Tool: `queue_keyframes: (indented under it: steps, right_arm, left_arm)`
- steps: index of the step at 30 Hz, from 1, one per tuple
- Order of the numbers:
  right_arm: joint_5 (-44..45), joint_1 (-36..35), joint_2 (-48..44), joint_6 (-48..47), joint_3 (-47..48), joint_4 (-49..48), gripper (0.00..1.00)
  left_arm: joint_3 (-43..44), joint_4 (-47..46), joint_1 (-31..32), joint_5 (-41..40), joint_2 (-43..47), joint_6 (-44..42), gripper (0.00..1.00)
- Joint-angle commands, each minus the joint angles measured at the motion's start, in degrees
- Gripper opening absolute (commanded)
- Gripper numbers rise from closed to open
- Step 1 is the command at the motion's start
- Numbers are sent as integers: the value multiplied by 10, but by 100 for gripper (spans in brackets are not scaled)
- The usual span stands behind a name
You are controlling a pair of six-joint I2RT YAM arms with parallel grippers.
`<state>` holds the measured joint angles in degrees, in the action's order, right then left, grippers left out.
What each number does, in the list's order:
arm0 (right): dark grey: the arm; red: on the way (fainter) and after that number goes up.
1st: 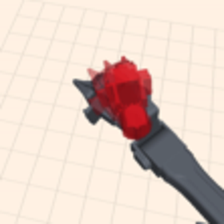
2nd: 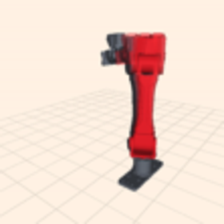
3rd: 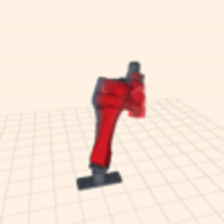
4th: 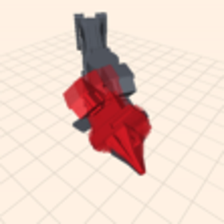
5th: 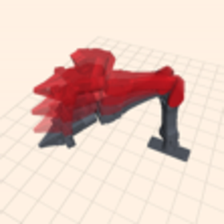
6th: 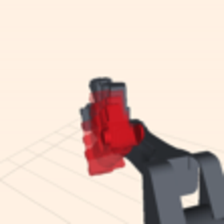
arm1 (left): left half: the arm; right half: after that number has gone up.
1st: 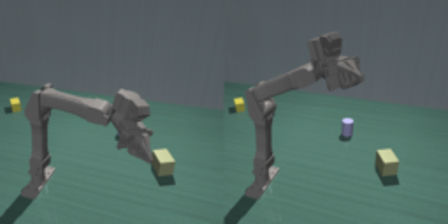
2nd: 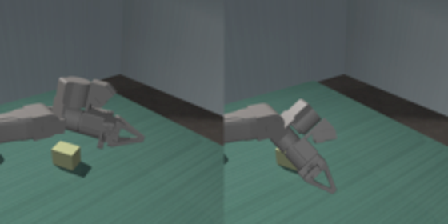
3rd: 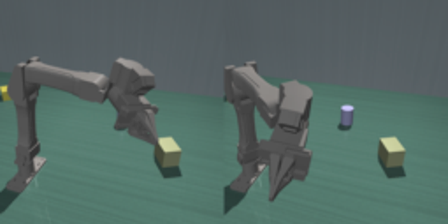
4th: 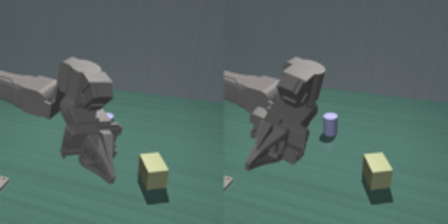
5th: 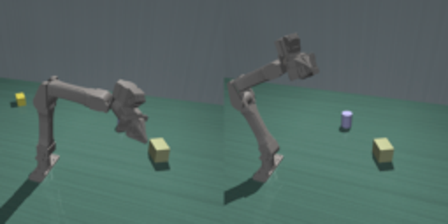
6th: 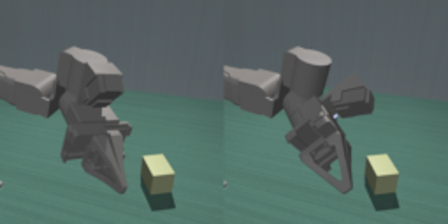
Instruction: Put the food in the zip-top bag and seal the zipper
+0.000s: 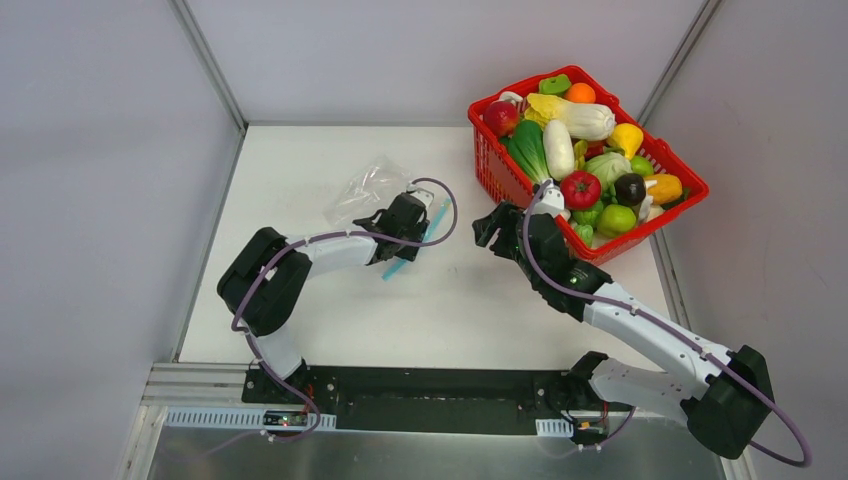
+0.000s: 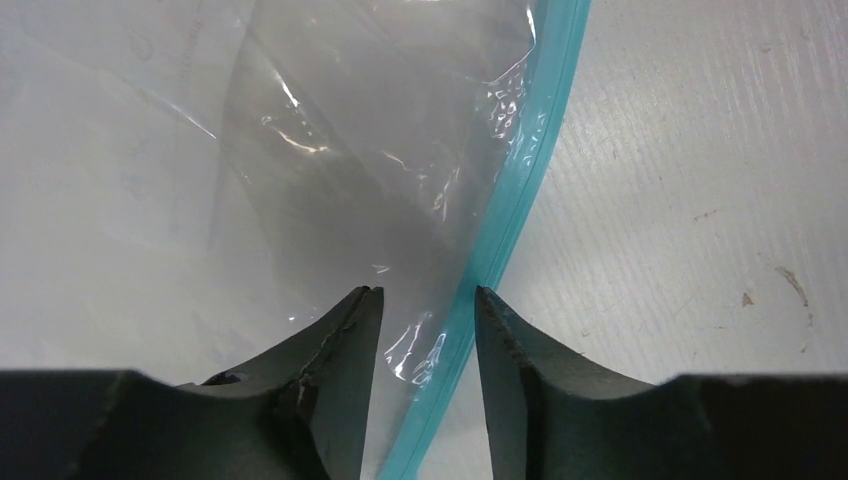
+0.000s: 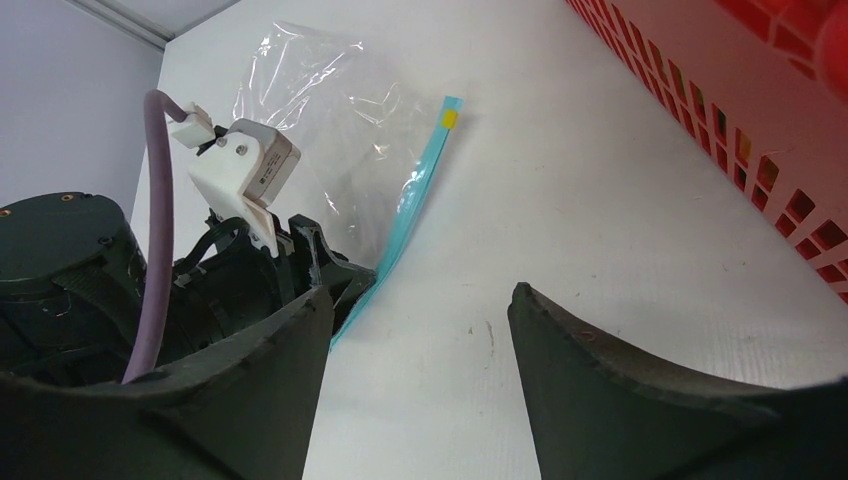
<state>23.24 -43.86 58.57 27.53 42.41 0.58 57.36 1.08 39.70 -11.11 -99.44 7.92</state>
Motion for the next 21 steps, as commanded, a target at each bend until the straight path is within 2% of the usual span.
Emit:
queue_keyframes:
  steps: [1, 5, 12, 17, 21]
  right_arm:
    - [5, 1, 0, 15, -2, -22, 69]
    - [3, 4, 1, 24, -7, -26, 69]
    - [5, 9, 9, 37, -22, -37, 69]
    - [-7, 10, 37, 37, -10, -48, 69]
    - [-18, 9, 57, 52, -3, -49, 69]
  left_arm:
    - [-6, -3, 0, 3, 11, 5, 49]
    - [-17, -26, 0, 37, 24, -4, 60]
    - [-32, -28, 0, 32, 15, 0, 67]
    - [-40, -27, 0, 11, -3, 5, 60]
    - [-53, -40, 0, 8, -7, 12, 45]
